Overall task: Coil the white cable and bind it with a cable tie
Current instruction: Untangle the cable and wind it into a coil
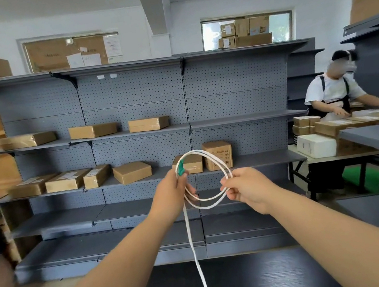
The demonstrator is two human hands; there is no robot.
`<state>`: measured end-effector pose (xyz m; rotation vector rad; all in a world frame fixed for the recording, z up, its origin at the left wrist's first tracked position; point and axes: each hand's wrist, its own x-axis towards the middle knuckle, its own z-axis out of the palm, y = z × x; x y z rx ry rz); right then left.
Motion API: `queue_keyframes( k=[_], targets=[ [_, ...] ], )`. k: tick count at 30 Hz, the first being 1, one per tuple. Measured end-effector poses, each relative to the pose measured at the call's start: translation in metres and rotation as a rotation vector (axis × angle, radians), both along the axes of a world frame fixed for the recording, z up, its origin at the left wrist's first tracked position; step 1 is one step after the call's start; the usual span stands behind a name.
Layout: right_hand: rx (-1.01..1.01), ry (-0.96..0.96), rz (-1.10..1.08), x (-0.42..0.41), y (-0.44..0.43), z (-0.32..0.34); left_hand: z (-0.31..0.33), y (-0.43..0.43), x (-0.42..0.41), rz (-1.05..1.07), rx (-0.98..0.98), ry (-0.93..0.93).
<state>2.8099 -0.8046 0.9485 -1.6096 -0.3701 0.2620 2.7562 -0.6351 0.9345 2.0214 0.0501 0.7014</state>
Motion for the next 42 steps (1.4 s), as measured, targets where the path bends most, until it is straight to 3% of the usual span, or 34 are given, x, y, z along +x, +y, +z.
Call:
queue_keyframes(
  k=[3,5,7,11,14,18,22,29,36,42],
  targets=[
    [-0.084,-0.052,-0.001,-0.002,0.002,0.002,0.016,0.002,0.0,0.006,0.216,0.048],
    [-0.153,-0.1,-0.009,-0.002,0.002,0.005,0.024,0.002,-0.002,-0.019,0.215,0.083],
    [-0.142,-0.115,-0.013,-0.002,0.003,0.007,0.03,0.002,-0.002,-0.063,0.054,0.077],
    [-0.013,-0.048,0.01,-0.004,0.006,0.008,0.03,-0.001,-0.001,-0.211,-0.458,-0.006],
    [0.018,-0.006,0.047,-0.006,0.007,0.005,0.024,-0.004,0.001,-0.235,-0.599,-0.053],
    [-0.068,-0.022,0.102,-0.006,0.003,0.005,0.021,-0.007,0.001,-0.146,-0.41,-0.054],
    [-0.322,-0.277,0.131,-0.004,-0.002,0.016,0.025,-0.008,-0.002,-0.111,-0.203,0.046],
    [-0.435,-0.649,0.09,-0.002,-0.003,0.038,0.035,-0.013,-0.004,-0.071,0.363,0.126],
    [-0.665,-1.01,0.079,-0.005,-0.006,0.046,0.043,-0.019,-0.006,-0.072,0.578,0.174],
    [-0.928,-1.111,0.08,-0.01,0.0,0.046,0.042,-0.019,-0.002,-0.047,0.752,0.264]
  ],
)
